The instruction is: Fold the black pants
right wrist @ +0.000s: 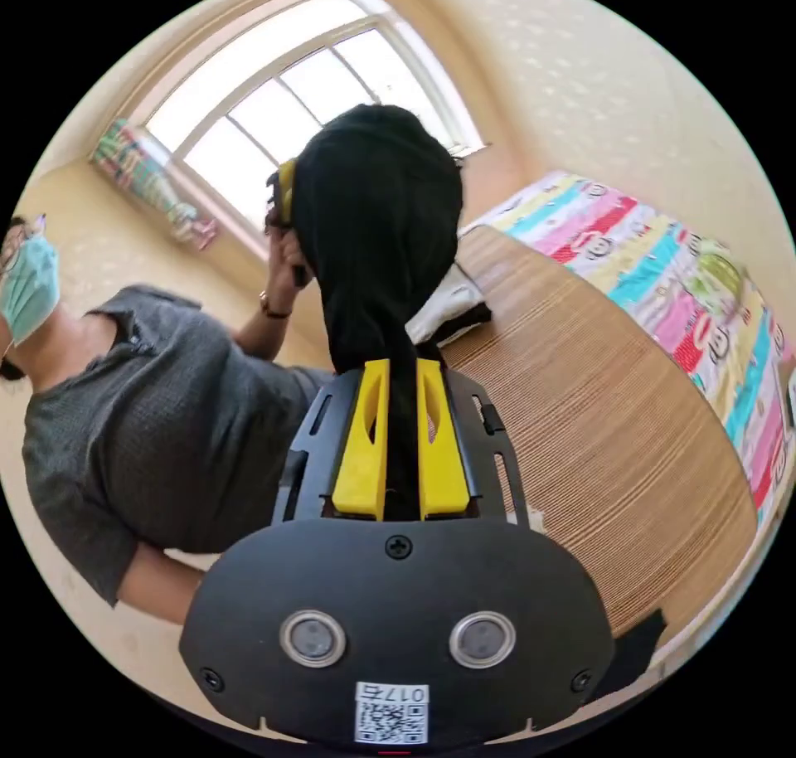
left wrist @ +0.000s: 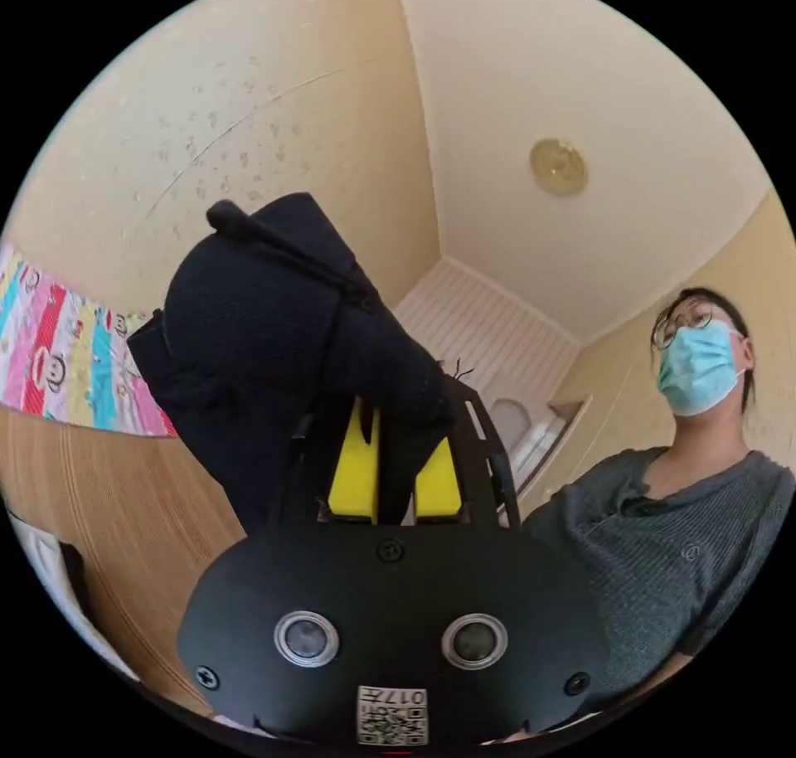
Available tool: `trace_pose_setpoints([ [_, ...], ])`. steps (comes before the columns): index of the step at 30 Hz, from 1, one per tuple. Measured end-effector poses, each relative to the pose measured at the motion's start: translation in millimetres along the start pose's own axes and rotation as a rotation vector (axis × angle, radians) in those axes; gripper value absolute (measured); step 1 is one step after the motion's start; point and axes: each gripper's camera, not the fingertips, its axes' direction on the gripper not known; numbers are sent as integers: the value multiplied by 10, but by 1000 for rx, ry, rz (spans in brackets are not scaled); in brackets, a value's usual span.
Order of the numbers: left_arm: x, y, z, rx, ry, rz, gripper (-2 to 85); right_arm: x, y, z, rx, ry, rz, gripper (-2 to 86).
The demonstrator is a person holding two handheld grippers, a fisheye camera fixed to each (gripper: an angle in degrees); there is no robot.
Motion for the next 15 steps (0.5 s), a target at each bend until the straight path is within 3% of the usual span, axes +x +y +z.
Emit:
trace_pose_setpoints([
  [3, 507, 37, 593, -168, -257, 219, 45, -200, 136, -179, 294, -105, -19, 141],
  [5, 635, 280, 1208, -297, -399, 290, 45, -390, 138, -140, 407, -169, -90, 166],
  [8, 735, 766, 1983, -475, -523, 395, 50, -474, 21, -65, 499, -230, -16, 193],
  [10, 769, 1094, 2375, -564, -565, 451, 52, -494, -120, 0, 458, -238, 23, 209],
  [15, 662, 1749, 3129, -743, -739, 516, 49, -567, -507, 350, 159, -23, 184, 245],
])
